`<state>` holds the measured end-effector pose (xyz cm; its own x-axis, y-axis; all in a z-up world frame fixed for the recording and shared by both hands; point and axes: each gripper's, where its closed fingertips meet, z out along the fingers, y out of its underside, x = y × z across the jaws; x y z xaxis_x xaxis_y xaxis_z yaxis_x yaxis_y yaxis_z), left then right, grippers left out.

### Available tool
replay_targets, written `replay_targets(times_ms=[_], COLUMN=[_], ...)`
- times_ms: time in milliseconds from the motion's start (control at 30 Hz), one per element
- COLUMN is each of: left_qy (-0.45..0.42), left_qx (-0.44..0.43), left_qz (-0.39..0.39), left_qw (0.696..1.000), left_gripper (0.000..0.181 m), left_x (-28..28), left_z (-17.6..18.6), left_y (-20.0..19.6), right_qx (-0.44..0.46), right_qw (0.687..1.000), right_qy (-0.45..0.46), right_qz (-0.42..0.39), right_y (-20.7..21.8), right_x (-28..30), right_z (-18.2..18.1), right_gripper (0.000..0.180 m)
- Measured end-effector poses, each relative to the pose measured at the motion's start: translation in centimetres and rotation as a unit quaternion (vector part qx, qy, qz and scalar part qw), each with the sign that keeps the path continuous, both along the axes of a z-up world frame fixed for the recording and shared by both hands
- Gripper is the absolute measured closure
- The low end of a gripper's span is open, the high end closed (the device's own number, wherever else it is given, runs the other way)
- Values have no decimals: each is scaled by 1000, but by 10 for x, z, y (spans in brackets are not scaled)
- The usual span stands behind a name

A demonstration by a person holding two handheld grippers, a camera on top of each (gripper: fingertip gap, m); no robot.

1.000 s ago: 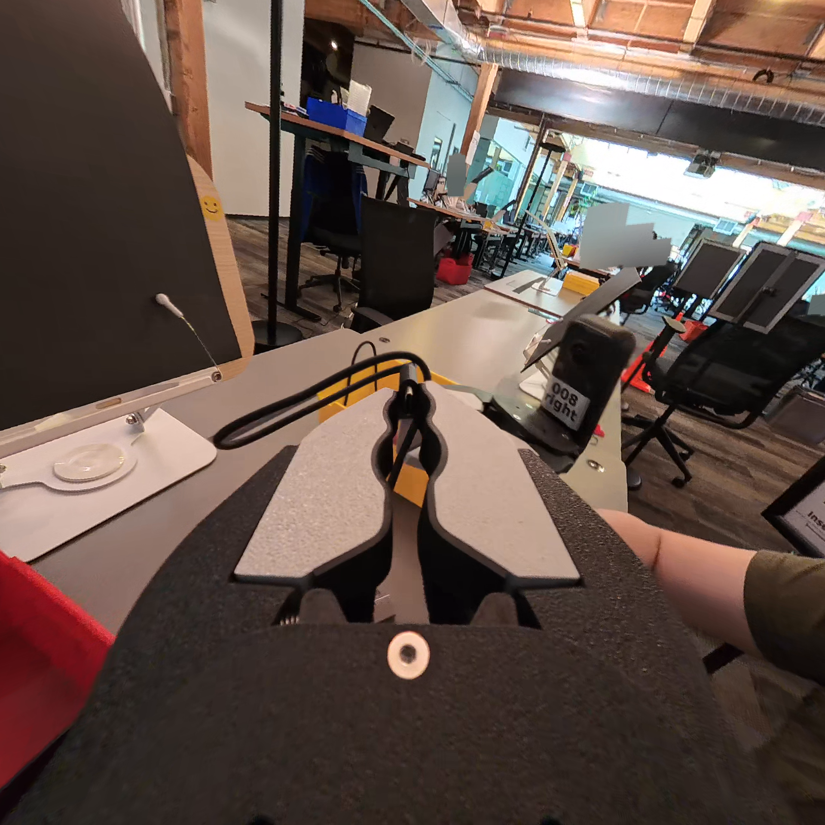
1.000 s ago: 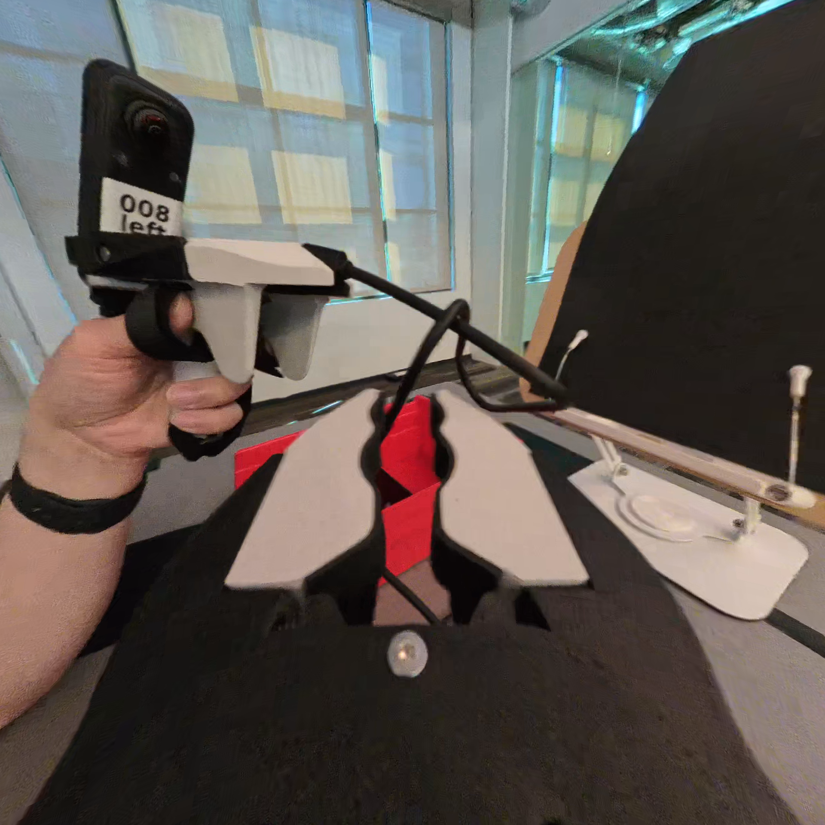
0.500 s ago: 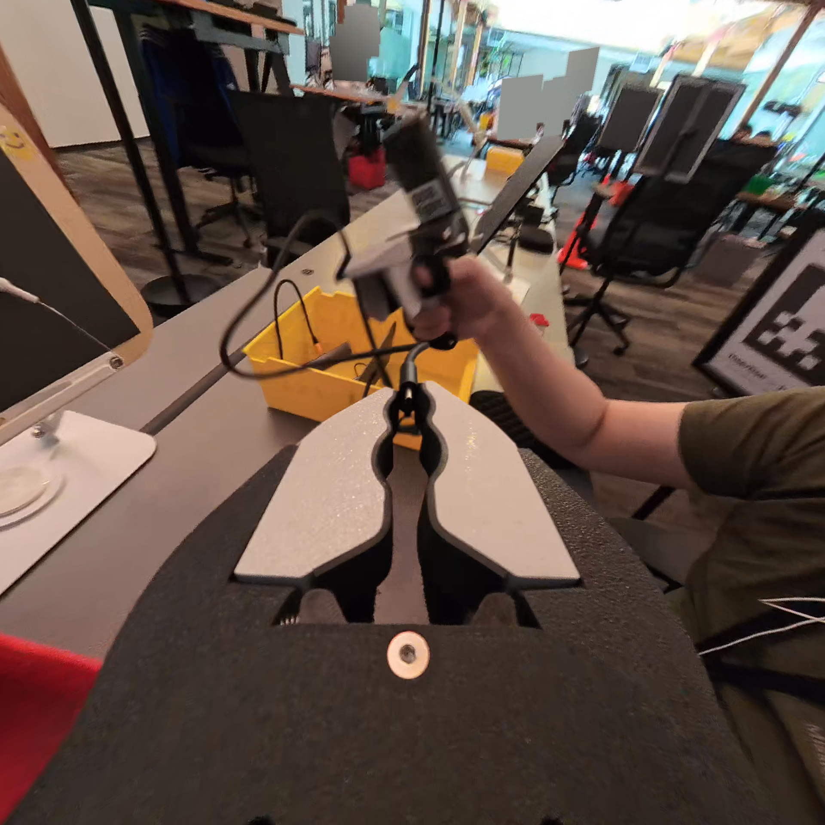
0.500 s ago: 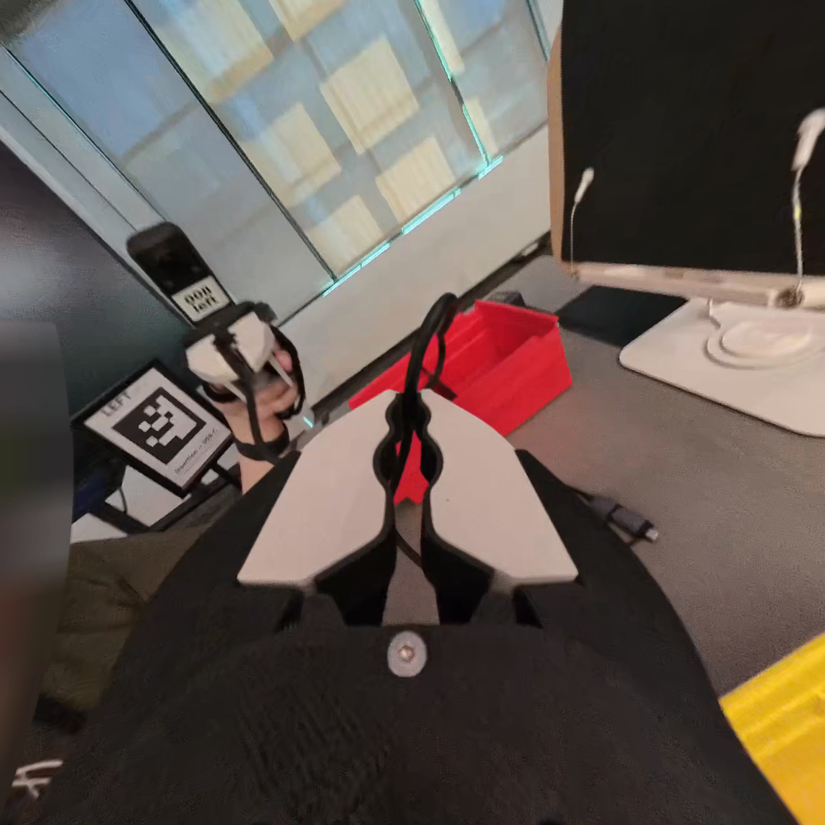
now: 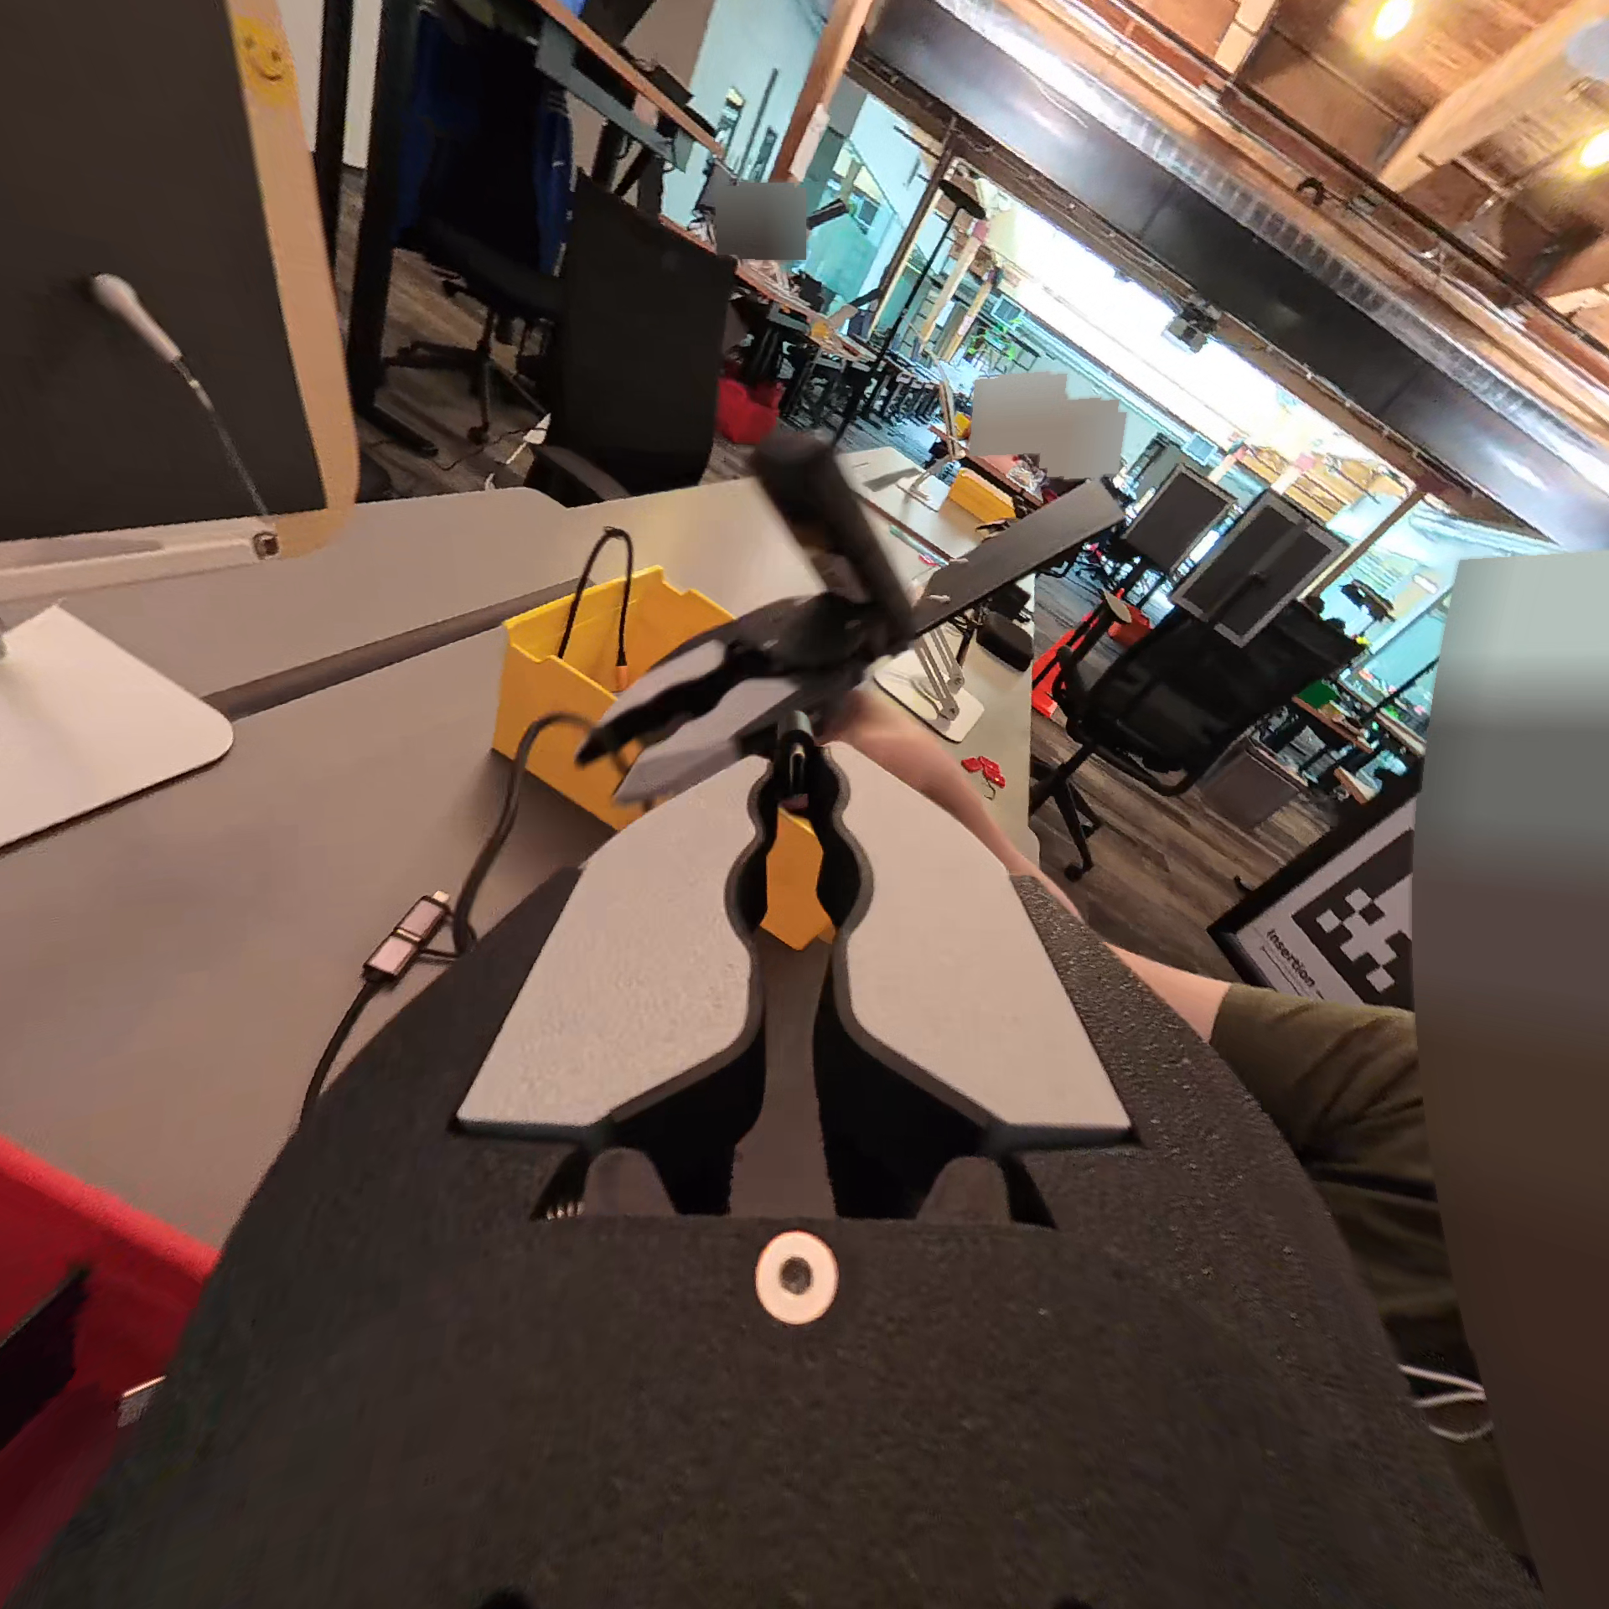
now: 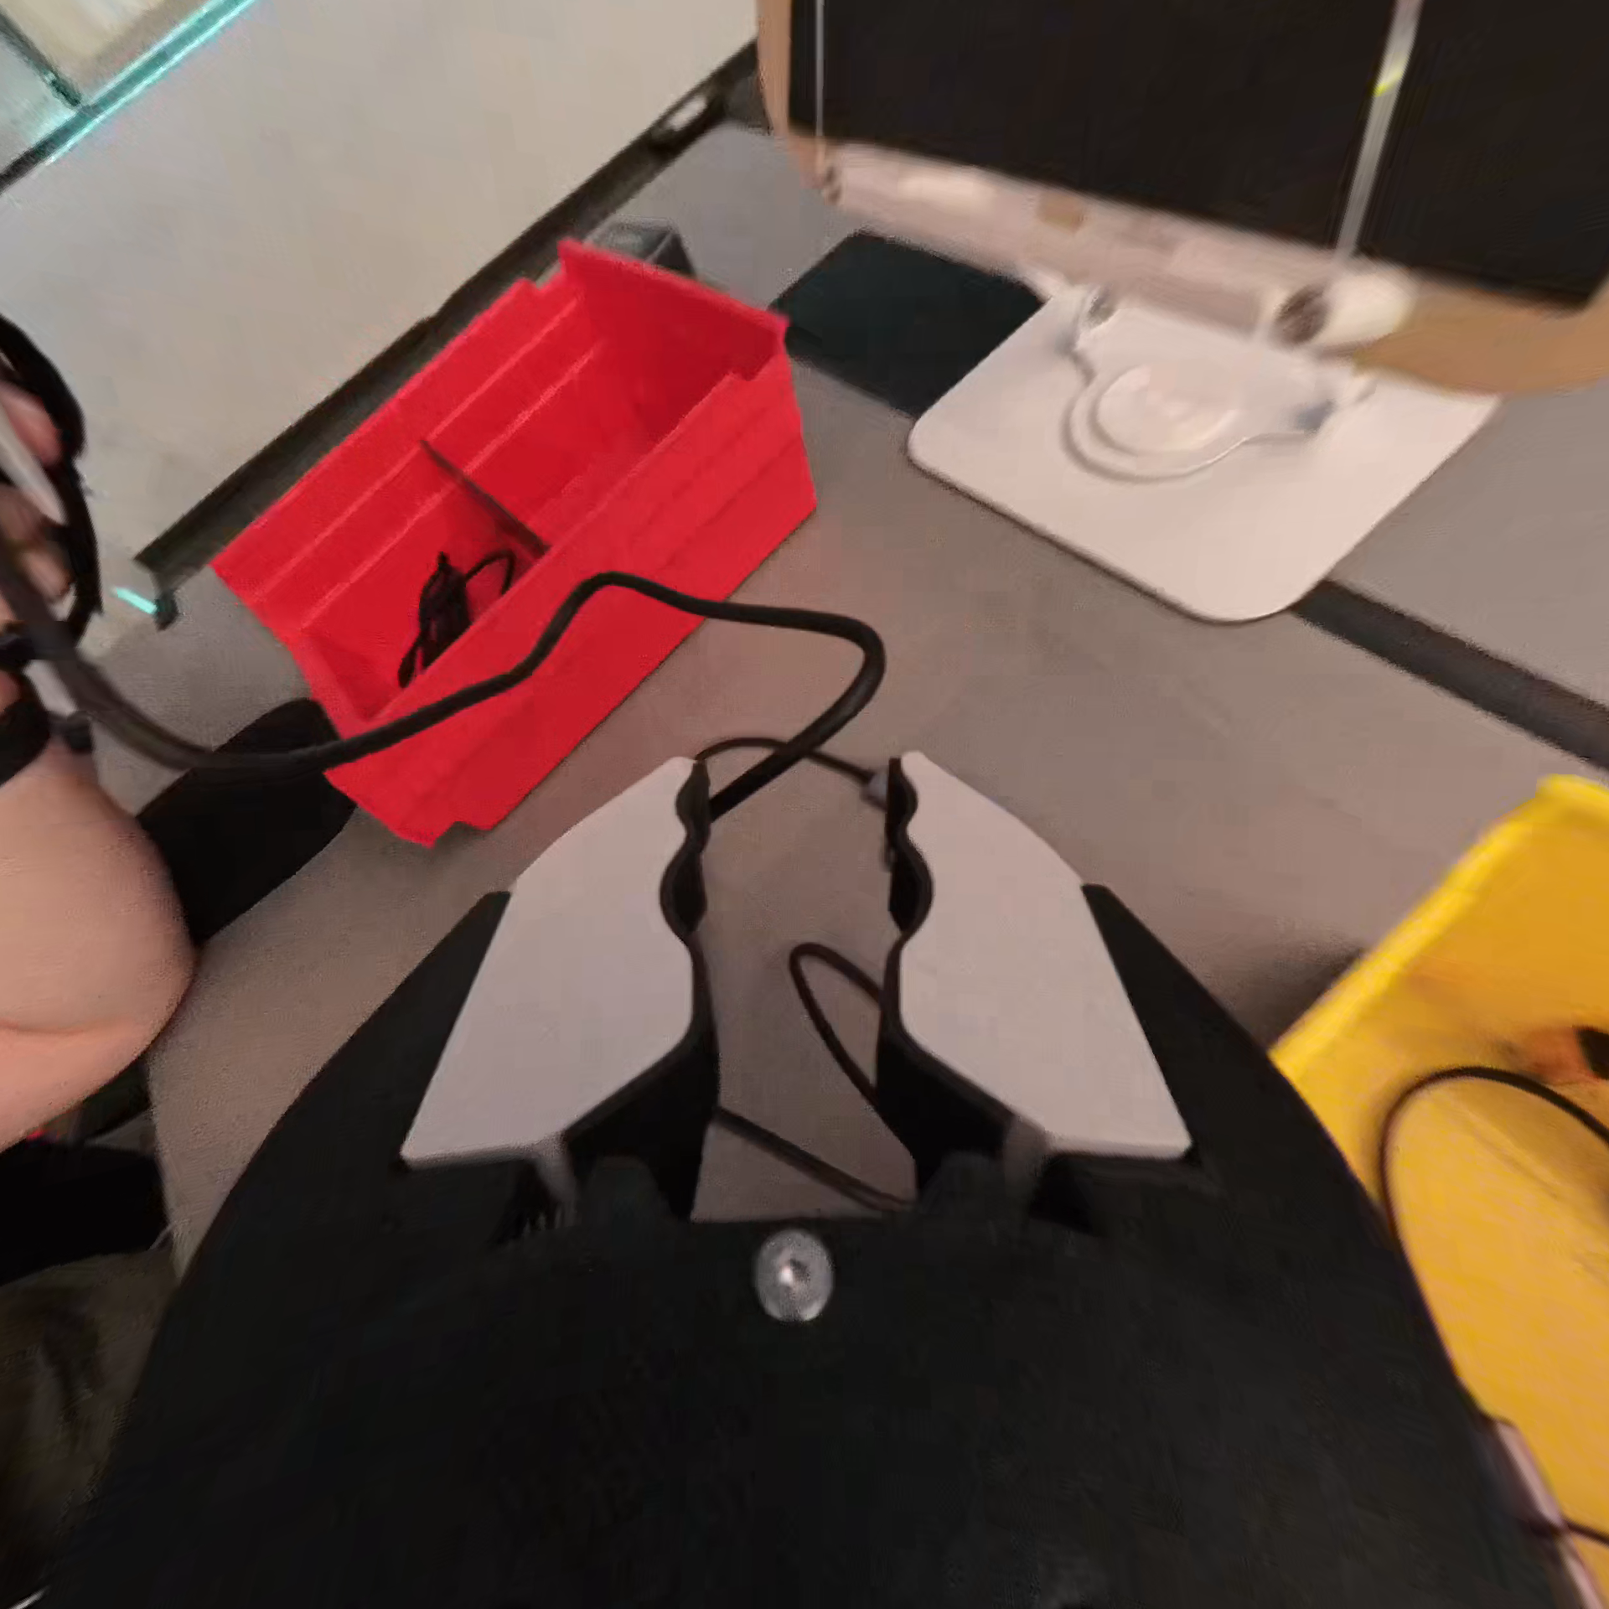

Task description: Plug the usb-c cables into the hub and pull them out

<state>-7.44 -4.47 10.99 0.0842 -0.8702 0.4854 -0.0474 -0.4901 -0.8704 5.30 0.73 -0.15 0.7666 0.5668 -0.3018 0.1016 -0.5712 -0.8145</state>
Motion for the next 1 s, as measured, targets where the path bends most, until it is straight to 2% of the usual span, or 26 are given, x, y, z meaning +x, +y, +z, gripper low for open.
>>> replay_targets(times_ms=[67, 167, 233, 300, 400, 433, 467, 533, 567, 633, 767, 833, 900, 1000], left_qy=[-2, 0, 2, -2, -8, -12, -15, -19, -21, -22, -18, -10, -2, -4], left_qx=[-10, -18, -22, -29, -35, -38, -39, -39, -40, -41, -39, -38, -36, -46], left_qz=[6, 15, 17, 19, 19, 16, 10, 3, -2, -16, -52, -69, -76, -90], left_qw=[1000, 1000, 1000, 999, 999, 999, 999, 999, 999, 999, 998, 997, 996, 995], left_gripper=[175, 175, 175, 175, 175, 175, 175, 175, 175, 175, 175, 174, 175, 175], left_x=[2, 5, 8, 10, 13, 14, 14, 15, 16, 18, 28, 35, 40, 42], left_z=[-4, -9, -12, -13, -13, -12, -10, -7, -6, -3, -1, -3, -6, -7], left_y=[6, 12, 14, 15, 14, 12, 10, 4, 1, -6, -26, -36, -40, -44], right_qx=[100, 270, 350, 427, 538, 571, 590, 565, 540, 490, 415, 410, 446, 523], right_qw=[993, 956, 933, 898, 813, 784, 770, 792, 813, 860, 903, 902, 882, 841], right_qy=[-7, -7, 22, 103, 200, 205, 190, 158, 138, 90, 111, 123, 133, 128], right_qz=[-54, -115, -84, -12, 103, 129, 152, 170, 168, 113, -8, -59, -79, -53], right_y=[-6, -41, -74, -110, -154, -161, -161, -139, -124, -89, -49, -38, -38, -52], right_x=[29, 52, 37, 1, -58, -78, -99, -137, -151, -159, -135, -113, -92, -75], right_z=[52, 133, 170, 198, 205, 193, 173, 125, 102, 64, 45, 52, 66, 88], right_gripper=[138, 135, 134, 137, 141, 145, 149, 147, 145, 142, 135, 134, 134, 134])
